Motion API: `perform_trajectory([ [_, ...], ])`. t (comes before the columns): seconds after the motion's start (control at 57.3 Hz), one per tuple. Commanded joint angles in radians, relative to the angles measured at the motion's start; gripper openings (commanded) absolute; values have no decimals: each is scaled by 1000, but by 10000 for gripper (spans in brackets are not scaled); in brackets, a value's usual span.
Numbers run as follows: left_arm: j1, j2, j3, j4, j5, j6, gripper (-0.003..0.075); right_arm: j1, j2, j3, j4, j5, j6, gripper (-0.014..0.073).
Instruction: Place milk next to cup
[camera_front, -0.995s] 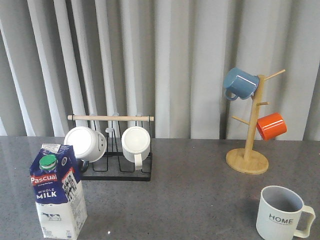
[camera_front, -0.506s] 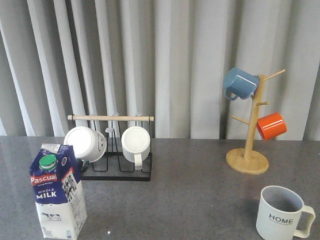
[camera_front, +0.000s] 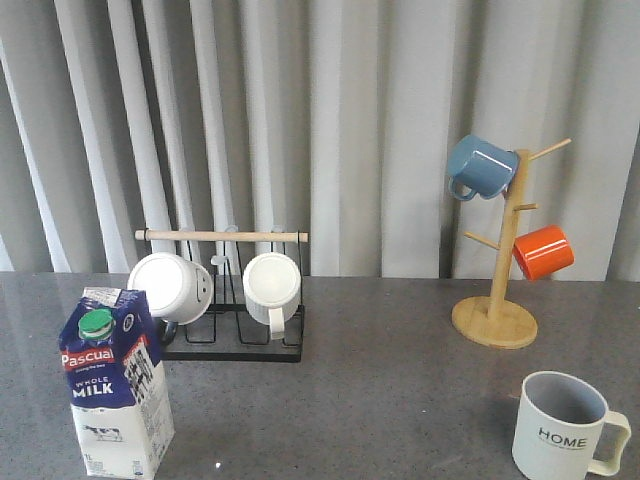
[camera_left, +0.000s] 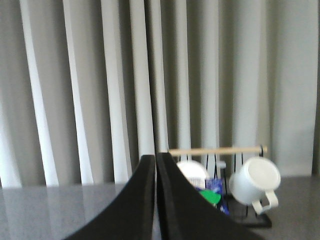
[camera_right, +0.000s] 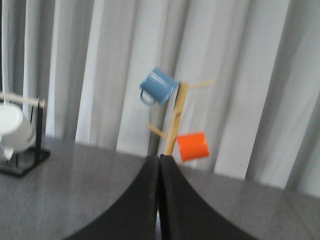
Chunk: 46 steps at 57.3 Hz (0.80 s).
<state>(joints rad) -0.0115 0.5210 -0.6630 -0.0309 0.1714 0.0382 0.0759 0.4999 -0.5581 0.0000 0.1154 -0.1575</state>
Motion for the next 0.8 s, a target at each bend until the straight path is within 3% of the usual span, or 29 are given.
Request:
perform_trajectory([
  [0.0, -2, 115, -50, -12, -13, -8, -6, 1, 96, -45, 0, -10, 3, -8],
  [0.349, -2, 250, -50, -12, -17, -8, -6, 1, 183, -45, 45, -16, 9, 0],
  [0.524, -2, 261, -50, -12, -15, -8, 24, 1, 183, -45, 73, -3, 9, 57],
  [0.663, -2, 279, -50, -12, -23, -5, 180, 1, 183, -45, 62, 46, 1, 204],
  [0.785, -2, 286, -50, -12, -26, -5, 412, 1, 183, -45, 41, 79, 2, 372],
])
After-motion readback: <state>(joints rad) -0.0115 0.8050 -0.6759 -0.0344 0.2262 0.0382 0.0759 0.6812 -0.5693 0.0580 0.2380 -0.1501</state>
